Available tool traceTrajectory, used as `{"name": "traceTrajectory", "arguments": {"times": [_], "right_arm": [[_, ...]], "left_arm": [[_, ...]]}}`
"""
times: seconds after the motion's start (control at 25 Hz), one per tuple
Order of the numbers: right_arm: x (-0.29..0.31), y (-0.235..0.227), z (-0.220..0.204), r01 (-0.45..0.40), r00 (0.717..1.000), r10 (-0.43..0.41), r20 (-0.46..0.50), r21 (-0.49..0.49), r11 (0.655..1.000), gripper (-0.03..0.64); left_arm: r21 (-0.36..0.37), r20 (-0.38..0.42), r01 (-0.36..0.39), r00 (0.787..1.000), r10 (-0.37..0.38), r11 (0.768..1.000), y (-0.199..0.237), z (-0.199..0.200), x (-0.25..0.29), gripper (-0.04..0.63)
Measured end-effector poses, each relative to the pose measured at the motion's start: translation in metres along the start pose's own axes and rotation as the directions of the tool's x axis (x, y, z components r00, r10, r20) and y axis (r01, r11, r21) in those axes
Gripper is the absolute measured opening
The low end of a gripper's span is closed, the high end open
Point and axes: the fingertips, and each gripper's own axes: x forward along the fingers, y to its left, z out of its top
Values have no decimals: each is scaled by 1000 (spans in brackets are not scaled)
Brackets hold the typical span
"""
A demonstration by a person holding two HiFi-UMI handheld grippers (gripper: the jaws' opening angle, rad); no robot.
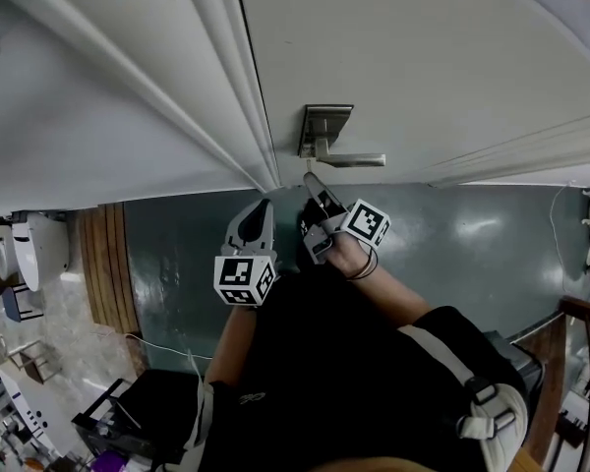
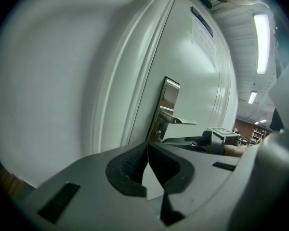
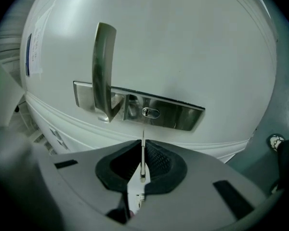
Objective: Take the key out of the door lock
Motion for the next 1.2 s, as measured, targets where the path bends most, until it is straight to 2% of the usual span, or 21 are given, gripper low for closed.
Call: {"name": "traceTrajectory", "arguments": {"times": [0.16, 0.28, 0.36, 0.48, 0.6, 0.68, 0.72, 0.88, 0.96, 1.04, 1.2], "right_arm": [[0, 2, -21, 35, 997, -39, -67, -62, 997, 31], [10, 19, -45, -42, 990, 24, -136, -131, 991, 31], [16, 26, -60, -69, 982, 31, -187, -199, 978, 31], [23, 29, -82, -83, 966, -4, -260, -325, 942, 31], [29, 42, -110, -146, 936, -20, -350, -439, 887, 31], [33, 52, -127, -203, 911, -37, -410, -526, 826, 31], [37, 57, -135, -238, 899, -46, -436, -572, 785, 31], [49, 76, -180, -393, 843, -79, -531, -711, 583, 31], [50, 82, -201, -456, 817, -92, -570, -735, 502, 31], [54, 85, -215, -508, 790, -103, -604, -740, 441, 31], [59, 94, -240, -607, 732, -109, -673, -716, 344, 31]], "left_arm": [[-22, 9, -40, 999, 40, 999, 10, -6, -17, 25], [-44, 17, -81, 996, 82, 996, 23, -11, -33, 25], [-66, 24, -115, 993, 117, 991, 31, -15, -44, 25], [-96, 37, -169, 984, 174, 981, 43, -18, -60, 25], [-124, 49, -230, 970, 237, 965, 54, -19, -80, 25], [-140, 58, -271, 958, 281, 952, 61, -18, -93, 25], [-146, 65, -292, 951, 303, 945, 67, -17, -99, 24], [-177, 83, -386, 911, 404, 906, 93, -22, -133, 25], [-202, 82, -432, 887, 455, 879, 103, -29, -151, 25], [-229, 81, -473, 862, 501, 851, 110, -34, -162, 25], [-267, 83, -544, 809, 582, 795, 120, -39, -181, 25]]}}
